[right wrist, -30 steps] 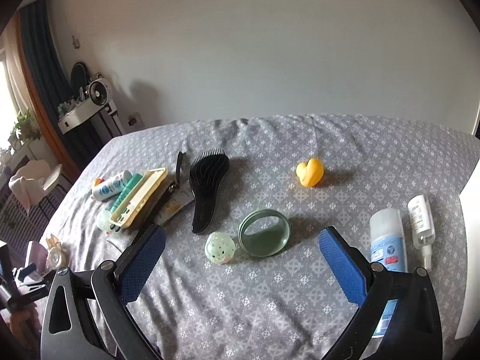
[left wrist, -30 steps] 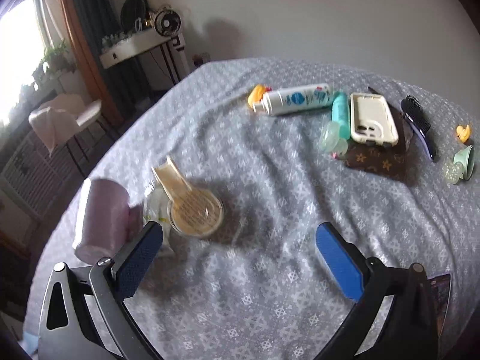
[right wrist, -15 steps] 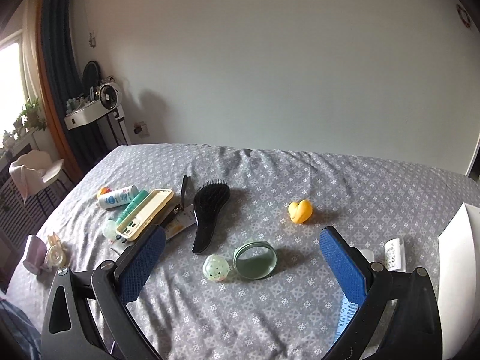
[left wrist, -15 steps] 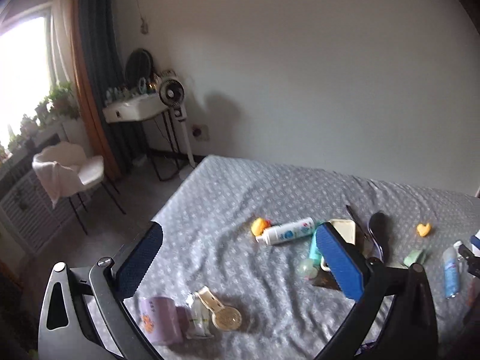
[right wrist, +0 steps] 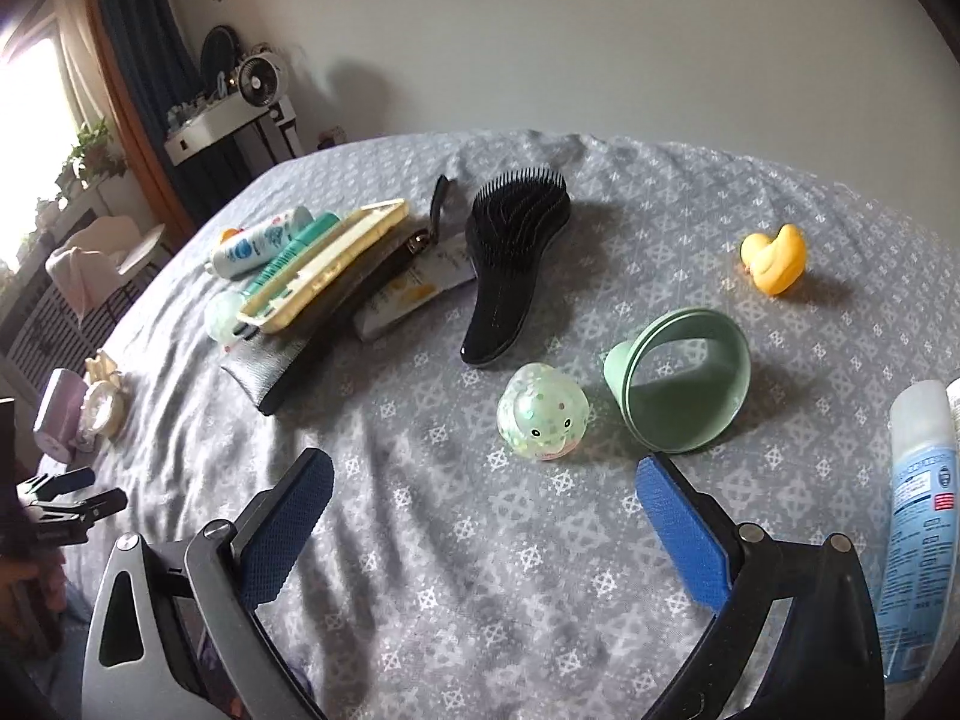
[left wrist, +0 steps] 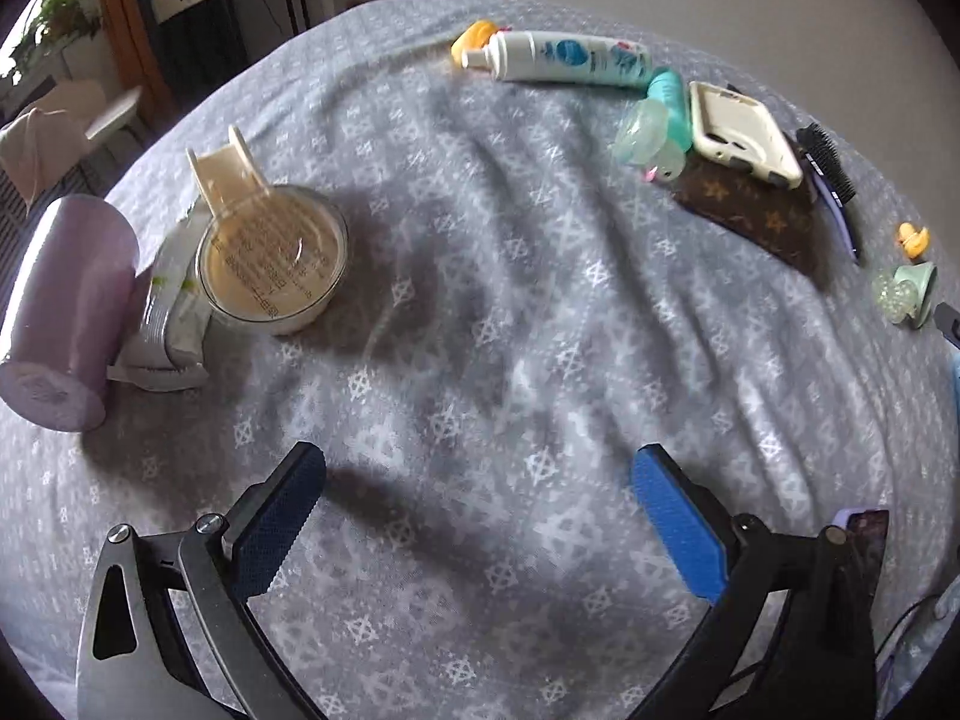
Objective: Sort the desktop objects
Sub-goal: 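Reach the right tool to the glittery green duck ball and grasp it, then carry the glittery ball with the right tool beside the spray bottle, release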
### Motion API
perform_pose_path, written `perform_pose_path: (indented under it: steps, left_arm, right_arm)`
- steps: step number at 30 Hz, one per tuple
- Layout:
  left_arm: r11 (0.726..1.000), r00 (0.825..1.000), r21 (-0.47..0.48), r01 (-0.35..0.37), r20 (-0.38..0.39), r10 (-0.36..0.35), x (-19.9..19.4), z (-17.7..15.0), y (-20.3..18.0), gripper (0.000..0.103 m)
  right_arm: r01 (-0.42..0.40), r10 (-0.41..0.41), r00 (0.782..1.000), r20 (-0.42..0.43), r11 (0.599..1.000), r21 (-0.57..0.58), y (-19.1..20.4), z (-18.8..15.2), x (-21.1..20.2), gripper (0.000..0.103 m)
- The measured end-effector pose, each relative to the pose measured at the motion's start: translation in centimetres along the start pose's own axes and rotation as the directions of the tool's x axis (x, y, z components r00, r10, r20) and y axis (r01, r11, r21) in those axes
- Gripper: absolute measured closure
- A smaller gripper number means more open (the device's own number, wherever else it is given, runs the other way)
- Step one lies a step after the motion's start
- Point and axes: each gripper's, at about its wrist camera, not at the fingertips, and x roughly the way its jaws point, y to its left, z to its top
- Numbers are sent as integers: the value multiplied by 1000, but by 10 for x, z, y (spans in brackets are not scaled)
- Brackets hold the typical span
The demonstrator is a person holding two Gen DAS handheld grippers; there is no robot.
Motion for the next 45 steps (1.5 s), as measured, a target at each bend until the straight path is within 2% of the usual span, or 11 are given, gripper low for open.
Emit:
perform_pose_path:
  steps: [4,9,12,21,27,32,35,38,40,43,45]
  left_arm:
    - [997,999,-66,41,9,-40,3,0,9,0]
    - [1000,1000,-21,5,14,-5,5,-4,3,0]
    - [999,1000,-27,16,20,-15,7,-3,5,0]
    - [999,1000,-33,15,20,-14,7,-3,6,0]
    - [999,1000,-32,7,19,-6,7,-5,5,0]
    - [1000,1000,-31,5,20,-4,6,-6,5,0]
    - [1000,1000,-25,-3,20,4,6,-6,4,0]
    - [1000,1000,-18,-14,19,14,4,-6,3,0]
    - [1000,999,-11,-28,22,28,1,-5,1,0]
    - [998,993,57,-23,116,16,-25,-1,-16,0]
    - [989,981,149,14,188,-42,-49,6,-42,0]
  right_arm:
    - [9,-6,997,-77,999,42,-4,2,46,24]
    - [87,-83,995,-63,994,68,-11,16,73,26]
    - [120,-119,992,-53,992,24,-7,19,75,59]
    - [109,-112,992,63,992,59,-23,-2,-11,59]
    - [288,-323,929,179,937,197,-109,8,-99,59]
    - [430,-479,870,117,852,298,-191,-9,-123,59]
    - [465,-507,859,73,832,303,-211,-26,-116,59]
    - [457,-496,867,50,831,315,-221,-41,-110,49]
    - [502,-541,839,57,810,305,-218,-46,-111,16]
    - [554,-605,783,145,784,281,-204,-50,-126,3]
    - [515,-571,792,215,815,267,-195,-50,-140,1]
